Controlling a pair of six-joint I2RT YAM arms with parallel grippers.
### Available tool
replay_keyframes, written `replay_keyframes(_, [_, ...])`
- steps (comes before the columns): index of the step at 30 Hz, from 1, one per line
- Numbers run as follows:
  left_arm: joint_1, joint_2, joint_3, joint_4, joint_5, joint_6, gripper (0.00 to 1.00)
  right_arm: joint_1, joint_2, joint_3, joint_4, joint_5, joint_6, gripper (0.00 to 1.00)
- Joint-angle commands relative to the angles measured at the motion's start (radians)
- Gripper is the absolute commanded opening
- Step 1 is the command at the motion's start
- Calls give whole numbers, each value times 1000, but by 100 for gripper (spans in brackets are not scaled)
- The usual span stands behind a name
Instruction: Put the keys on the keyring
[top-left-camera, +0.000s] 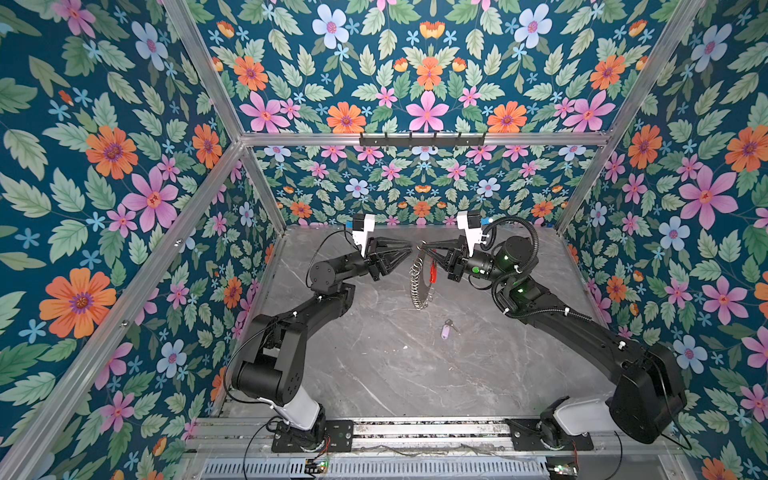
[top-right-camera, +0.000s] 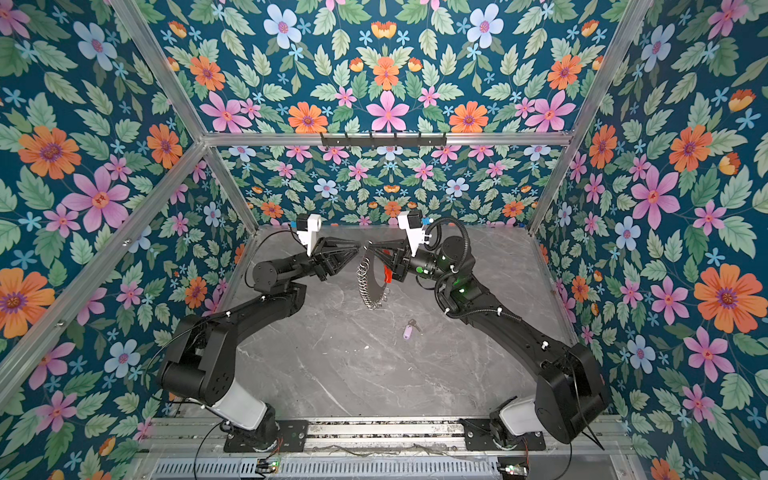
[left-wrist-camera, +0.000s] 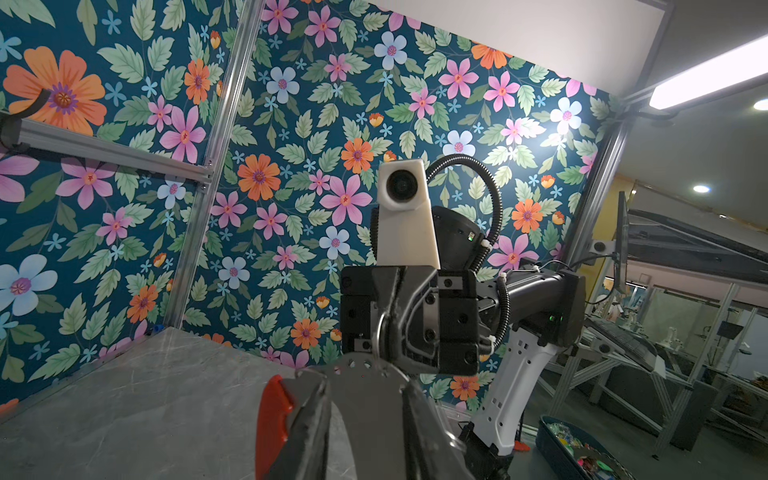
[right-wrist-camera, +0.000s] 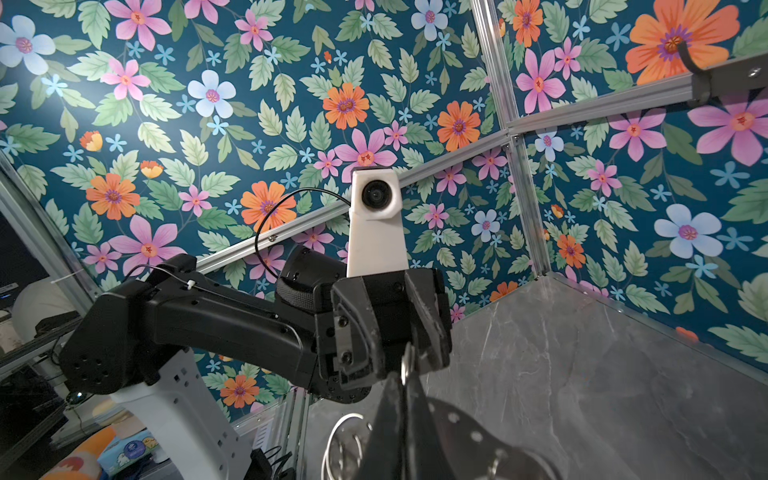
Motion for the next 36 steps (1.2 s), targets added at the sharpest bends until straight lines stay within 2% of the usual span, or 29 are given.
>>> replay_keyframes(1, [0,5,9,50,2,-18,30,2,10,14,83,-38,35,0])
replay_keyframes(10, [-5,11,25,54,-1,-23,29,9,31,44,72,-67,40,0])
replay_keyframes(16, [-10,17,26,59,5,-25,23,14,39,50,74,-73,45,0])
replay_keyframes(25, [-17,19,27,61,14,-19,20,17,58,61,82,-78,56,0])
replay_keyframes(31, [-18,17,26,61,21,-14,14,19,61,58,80,-78,58,0])
replay_keyframes(36, [-18,13,24,63,30,-2,4,19,64,49,78,-75,59,0])
